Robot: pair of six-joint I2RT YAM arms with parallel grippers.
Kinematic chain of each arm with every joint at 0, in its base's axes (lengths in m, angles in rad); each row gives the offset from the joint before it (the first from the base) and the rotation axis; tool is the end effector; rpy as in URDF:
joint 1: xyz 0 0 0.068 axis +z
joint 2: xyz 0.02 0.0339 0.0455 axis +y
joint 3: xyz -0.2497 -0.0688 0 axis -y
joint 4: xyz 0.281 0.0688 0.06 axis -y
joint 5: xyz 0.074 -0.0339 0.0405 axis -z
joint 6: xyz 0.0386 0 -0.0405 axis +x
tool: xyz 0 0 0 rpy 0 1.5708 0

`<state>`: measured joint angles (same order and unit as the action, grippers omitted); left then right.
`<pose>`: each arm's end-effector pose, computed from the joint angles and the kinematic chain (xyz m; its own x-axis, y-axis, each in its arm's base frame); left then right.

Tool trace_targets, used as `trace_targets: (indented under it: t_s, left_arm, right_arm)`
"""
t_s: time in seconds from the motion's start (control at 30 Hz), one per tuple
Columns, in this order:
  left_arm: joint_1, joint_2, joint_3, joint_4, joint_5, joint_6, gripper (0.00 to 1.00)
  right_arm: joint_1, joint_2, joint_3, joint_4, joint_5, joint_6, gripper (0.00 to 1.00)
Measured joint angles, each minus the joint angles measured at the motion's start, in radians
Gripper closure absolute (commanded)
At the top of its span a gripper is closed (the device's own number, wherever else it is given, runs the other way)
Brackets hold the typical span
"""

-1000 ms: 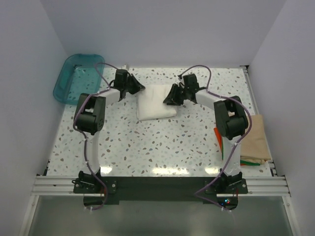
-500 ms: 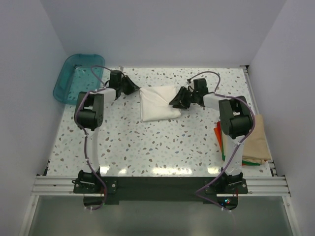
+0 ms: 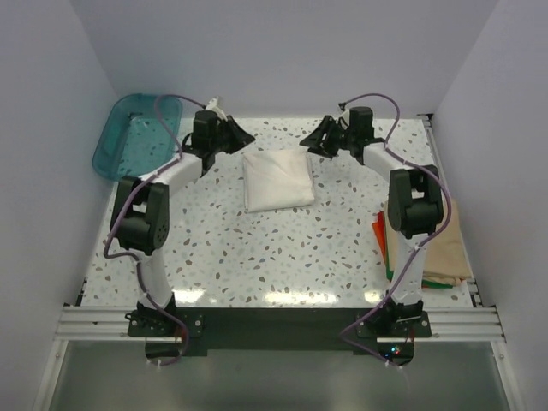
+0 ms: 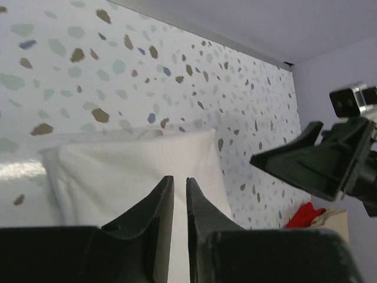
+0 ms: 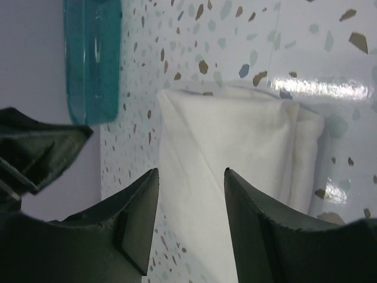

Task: Fold and stack the t-shirts
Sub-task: Fold the tshirt

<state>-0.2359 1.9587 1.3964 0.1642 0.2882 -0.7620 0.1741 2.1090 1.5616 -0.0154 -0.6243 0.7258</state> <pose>0.4705 -0.1244 0.2026 -0.6033 -0.5357 -0.5908 0.0862 0.6927 -0.7161 0.4966 0.1103 0.1767 -0.8095 0.4044 -0.4256 -0.1205 0.5950 0.7946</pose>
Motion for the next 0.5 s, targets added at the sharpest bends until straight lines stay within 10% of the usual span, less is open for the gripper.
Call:
trace_targets:
  t_s: [0.5]
  left_arm:
    - [-0.166,0.006,-0.375,0.086,-0.021,-0.105,0.99]
  right_arm:
    - [0.004,0.398,0.301,0.131,-0.081,0.193,0.53]
